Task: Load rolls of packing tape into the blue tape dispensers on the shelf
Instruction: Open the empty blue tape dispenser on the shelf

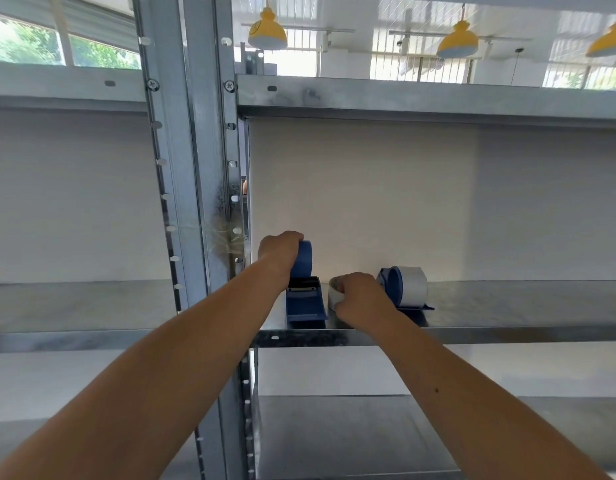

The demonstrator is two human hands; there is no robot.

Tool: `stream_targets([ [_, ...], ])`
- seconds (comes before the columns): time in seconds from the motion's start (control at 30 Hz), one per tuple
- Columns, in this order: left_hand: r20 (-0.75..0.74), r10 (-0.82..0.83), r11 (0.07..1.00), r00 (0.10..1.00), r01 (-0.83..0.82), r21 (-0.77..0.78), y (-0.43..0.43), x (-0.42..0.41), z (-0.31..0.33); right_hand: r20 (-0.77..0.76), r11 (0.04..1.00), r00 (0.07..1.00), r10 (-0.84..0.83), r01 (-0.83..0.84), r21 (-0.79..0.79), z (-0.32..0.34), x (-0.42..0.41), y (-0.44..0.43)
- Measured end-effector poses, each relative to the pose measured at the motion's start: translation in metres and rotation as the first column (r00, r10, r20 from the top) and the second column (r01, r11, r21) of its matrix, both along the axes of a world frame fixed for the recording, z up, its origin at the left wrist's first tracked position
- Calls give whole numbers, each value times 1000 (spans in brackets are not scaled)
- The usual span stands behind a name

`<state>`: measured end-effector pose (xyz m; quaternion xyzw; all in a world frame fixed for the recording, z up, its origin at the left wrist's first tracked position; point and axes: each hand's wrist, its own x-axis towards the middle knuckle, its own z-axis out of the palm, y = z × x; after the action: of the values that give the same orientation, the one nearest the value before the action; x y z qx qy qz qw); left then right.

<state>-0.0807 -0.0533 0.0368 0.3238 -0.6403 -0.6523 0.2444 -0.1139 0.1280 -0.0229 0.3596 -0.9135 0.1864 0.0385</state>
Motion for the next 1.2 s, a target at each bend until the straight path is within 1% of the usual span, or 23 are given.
stream_targets([
  [0.1,-19,25,1000,1000,-24,18,-3,-1,-5,-91,999,996,10,-15,-50,1,0,-1],
  [0.17,-58,58,998,997,-56,27,-2,0,-8,-125,983,992,13,-35,-179,1,-2,-2],
  [0.27,-92,66,997,994,-62,44,0,2,-12,-148,913,989,8,-67,-403,2,1,-2],
  [0.37,-69,80,997,994,-81,-5,3,3,-11,-145,864,989,18,-89,-496,4,6,-4],
  [0.5,-47,64,996,997,-66,-52,6,4,-9,-143,833,990,18,-94,-545,2,11,-7],
  [0.63,-26,59,994,998,-61,-93,4,4,-8,-95,804,995,26,-77,-589,0,14,-11],
  [0.87,38,87,985,996,-80,-151,6,1,-6,-65,800,997,47,-76,-596,-6,19,-17],
  [1.2,24,82,991,996,-79,-105,9,1,-6,-44,782,996,78,-88,-617,-7,23,-19],
])
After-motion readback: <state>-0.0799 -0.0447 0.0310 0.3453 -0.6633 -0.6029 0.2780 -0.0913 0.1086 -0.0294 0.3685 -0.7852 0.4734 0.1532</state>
